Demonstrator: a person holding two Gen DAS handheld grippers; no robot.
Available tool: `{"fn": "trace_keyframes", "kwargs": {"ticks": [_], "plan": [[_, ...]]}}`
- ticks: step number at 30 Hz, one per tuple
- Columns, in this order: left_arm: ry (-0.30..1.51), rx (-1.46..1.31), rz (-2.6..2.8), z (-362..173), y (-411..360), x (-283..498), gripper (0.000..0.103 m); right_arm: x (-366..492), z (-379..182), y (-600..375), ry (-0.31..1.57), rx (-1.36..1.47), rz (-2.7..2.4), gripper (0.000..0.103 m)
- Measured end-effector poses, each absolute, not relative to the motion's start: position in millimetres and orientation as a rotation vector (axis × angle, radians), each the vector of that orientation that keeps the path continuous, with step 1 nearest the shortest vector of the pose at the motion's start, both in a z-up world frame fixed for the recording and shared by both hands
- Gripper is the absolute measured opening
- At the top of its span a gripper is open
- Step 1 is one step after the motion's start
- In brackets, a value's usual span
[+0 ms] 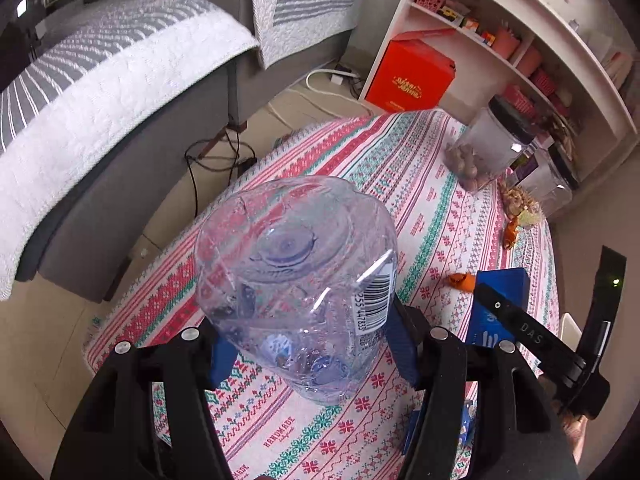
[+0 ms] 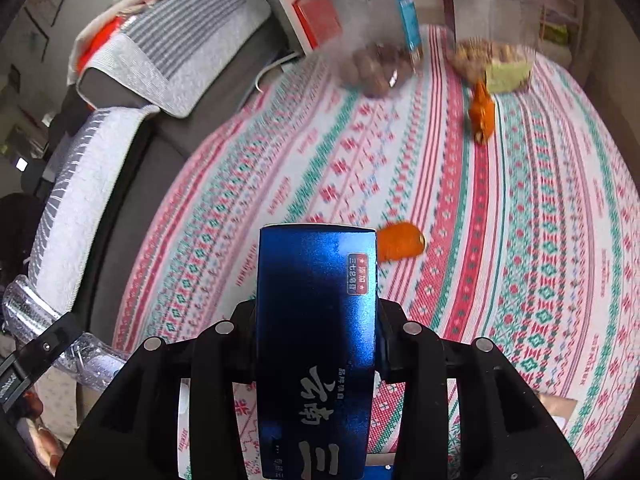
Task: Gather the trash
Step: 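Carry both over the bin, drop the blue box from the right gripper, then the bottle from the left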
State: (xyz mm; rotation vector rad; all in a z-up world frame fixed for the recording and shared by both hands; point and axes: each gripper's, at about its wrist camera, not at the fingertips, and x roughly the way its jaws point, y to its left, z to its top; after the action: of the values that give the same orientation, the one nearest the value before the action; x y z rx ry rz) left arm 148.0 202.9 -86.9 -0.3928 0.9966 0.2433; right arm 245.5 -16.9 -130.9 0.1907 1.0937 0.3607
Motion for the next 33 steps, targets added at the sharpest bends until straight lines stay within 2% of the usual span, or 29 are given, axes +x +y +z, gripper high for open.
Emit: {"fn": "trace_keyframes", "kwargs": {"ticks": [17, 33], "plan": [[0.800, -0.233, 0.210, -42.9, 156.5, 146.9, 0.062, 213.8, -67.2, -50.9, 0.851, 0.139, 0.375, 0.038], [0.760, -0.178, 0.120, -31.2, 96.6, 155.4, 0.062, 195.7, -36.9, -118.5, 0.750, 0.107, 0.283, 0.038]]}}
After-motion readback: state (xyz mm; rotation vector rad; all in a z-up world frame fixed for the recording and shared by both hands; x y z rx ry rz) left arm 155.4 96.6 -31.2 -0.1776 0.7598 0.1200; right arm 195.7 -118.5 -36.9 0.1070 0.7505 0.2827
